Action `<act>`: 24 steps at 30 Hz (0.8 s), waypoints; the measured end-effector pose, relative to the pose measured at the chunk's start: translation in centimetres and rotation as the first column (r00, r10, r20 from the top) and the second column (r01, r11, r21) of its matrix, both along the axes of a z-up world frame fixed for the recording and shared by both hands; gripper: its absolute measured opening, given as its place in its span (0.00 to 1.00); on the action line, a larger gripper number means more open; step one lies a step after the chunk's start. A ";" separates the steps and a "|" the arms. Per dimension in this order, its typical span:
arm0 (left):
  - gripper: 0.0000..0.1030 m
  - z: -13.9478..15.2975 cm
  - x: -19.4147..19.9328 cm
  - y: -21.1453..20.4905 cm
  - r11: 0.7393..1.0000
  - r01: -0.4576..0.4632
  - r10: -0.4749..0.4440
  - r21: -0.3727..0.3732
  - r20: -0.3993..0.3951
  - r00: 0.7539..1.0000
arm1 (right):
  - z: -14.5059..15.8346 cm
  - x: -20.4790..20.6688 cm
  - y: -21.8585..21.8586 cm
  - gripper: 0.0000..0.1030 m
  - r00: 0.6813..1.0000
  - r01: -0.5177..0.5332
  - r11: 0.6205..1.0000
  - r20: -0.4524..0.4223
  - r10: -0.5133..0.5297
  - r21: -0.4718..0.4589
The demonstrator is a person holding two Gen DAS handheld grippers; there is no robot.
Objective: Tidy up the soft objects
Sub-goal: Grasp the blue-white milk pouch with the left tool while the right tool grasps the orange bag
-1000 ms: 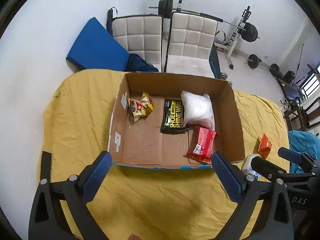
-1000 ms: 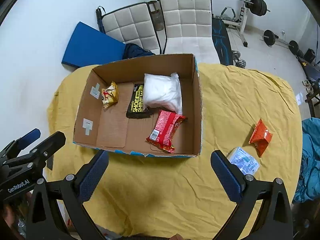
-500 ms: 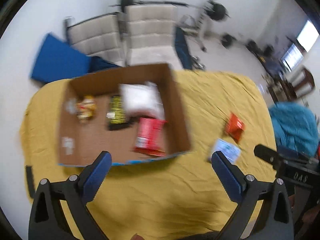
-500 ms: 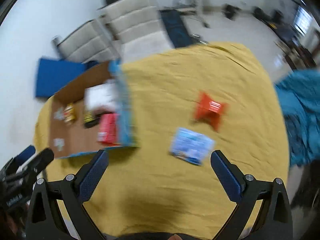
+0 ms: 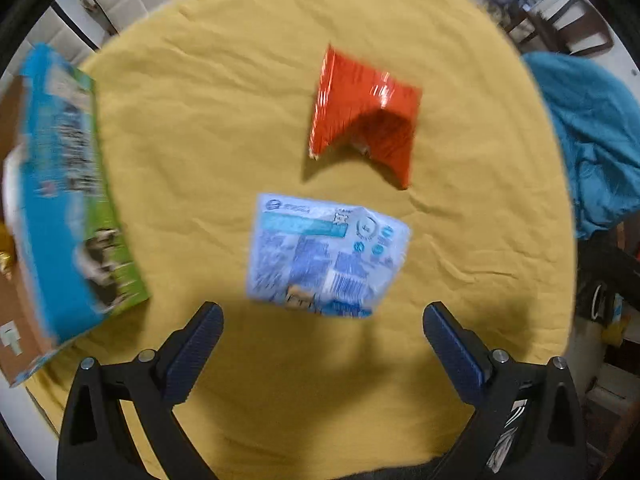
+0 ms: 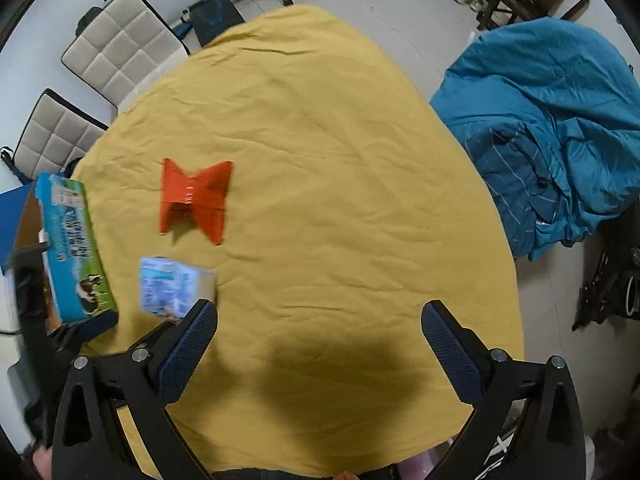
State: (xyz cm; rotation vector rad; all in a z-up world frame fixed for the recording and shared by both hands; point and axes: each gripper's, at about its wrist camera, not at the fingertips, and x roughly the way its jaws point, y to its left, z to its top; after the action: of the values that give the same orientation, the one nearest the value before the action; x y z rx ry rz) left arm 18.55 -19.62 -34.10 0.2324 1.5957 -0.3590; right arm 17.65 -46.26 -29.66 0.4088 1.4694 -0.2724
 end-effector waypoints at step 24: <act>0.74 -3.4 6.3 3.9 0.943 -0.332 0.332 0.010 0.041 0.942 | -10.3 15.6 6.3 1.00 0.989 -0.056 0.930 -0.108 0.102 0.364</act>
State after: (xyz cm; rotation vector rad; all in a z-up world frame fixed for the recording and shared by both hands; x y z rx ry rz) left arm 24.84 -15.69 -37.55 -0.0196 1.5667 -0.0780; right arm 33.21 -39.94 -39.95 0.6352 1.6598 0.0419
